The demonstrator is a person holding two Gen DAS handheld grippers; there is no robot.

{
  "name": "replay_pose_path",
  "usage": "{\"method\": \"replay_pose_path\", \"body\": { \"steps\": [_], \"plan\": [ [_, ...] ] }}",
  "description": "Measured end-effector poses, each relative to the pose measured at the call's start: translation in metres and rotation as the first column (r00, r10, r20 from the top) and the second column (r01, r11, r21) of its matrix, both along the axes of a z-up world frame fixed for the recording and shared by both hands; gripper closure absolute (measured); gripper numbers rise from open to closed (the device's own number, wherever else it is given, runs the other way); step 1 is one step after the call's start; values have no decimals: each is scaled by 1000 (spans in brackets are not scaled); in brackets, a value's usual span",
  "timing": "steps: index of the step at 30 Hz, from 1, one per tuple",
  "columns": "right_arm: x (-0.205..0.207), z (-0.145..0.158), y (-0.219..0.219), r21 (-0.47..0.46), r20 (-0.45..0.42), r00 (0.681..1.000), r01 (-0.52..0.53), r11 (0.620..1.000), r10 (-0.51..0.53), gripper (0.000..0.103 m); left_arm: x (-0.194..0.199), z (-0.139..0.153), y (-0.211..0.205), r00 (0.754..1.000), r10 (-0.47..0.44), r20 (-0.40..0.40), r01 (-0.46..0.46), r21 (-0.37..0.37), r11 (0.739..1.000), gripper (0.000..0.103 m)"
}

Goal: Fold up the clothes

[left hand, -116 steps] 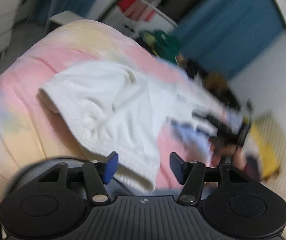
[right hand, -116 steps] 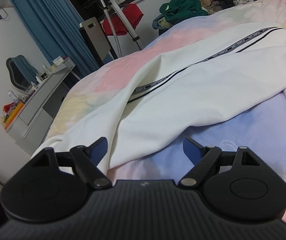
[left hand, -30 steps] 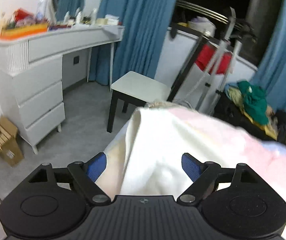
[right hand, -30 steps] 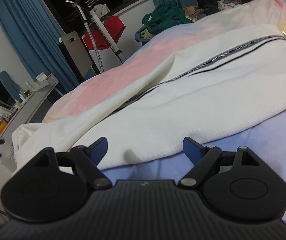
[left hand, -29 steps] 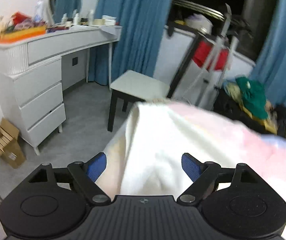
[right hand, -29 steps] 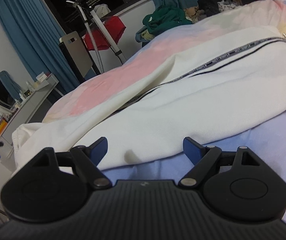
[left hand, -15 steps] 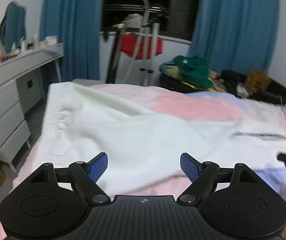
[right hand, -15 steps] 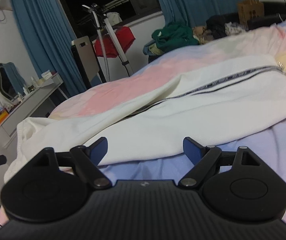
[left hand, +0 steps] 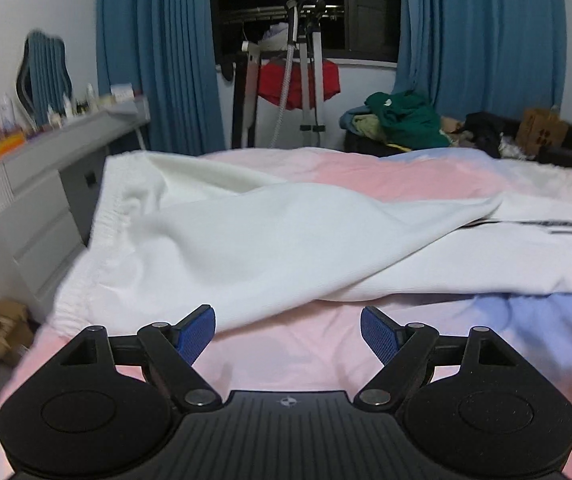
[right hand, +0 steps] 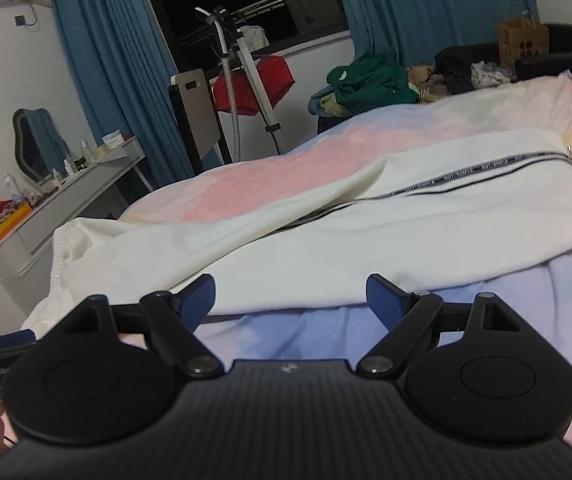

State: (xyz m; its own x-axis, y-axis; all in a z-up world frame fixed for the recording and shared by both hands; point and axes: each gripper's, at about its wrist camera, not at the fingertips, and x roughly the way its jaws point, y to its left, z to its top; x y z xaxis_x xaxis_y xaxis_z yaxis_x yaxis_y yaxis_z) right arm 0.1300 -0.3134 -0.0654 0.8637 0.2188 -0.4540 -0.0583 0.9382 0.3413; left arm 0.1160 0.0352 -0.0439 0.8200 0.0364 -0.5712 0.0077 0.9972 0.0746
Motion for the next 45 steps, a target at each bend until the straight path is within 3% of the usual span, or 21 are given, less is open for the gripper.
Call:
{"method": "replay_pose_path", "body": {
  "steps": [6,10,12,15,18,23,32,35,37,39,45],
  "plan": [
    [-3,0,-5,-4,-16,998,53,999,-53,19,4,-5,0,1000,4,15,-5,34,999,21],
    [-5,-1,-9,-7,-27,996,89,996,-89,19,12,-15,-21,998,-51,23,48,144,988,21],
    [-4,-1,-13,-2,-33,993,114,993,-114,19,16,-26,-45,992,-127,26,117,248,962,21],
    [-5,-4,-23,31,-43,990,138,990,-137,19,23,-43,-80,962,-272,40,233,409,883,20],
    [-6,-6,-32,66,-50,986,162,985,-159,19,44,-52,-99,952,-305,36,254,463,849,20],
    [-3,-13,-47,130,-66,979,198,972,-191,19,99,-46,-121,944,-322,74,265,410,873,20],
    [23,-35,-86,228,-128,957,283,932,-259,19,195,-68,-165,954,-298,-6,277,388,879,26],
    [27,-43,-104,286,-156,940,337,897,-303,19,216,-68,-173,953,-299,-42,294,358,886,47],
    [28,-46,-112,302,-167,932,359,883,-322,19,222,-67,-177,949,-307,-68,311,337,889,75],
    [29,-48,-115,303,-174,925,376,876,-337,19,220,-62,-179,948,-310,-72,315,342,885,88],
    [23,-42,-111,299,-156,928,372,879,-339,19,173,-16,-163,929,-371,8,351,304,886,93]
  ]
}}
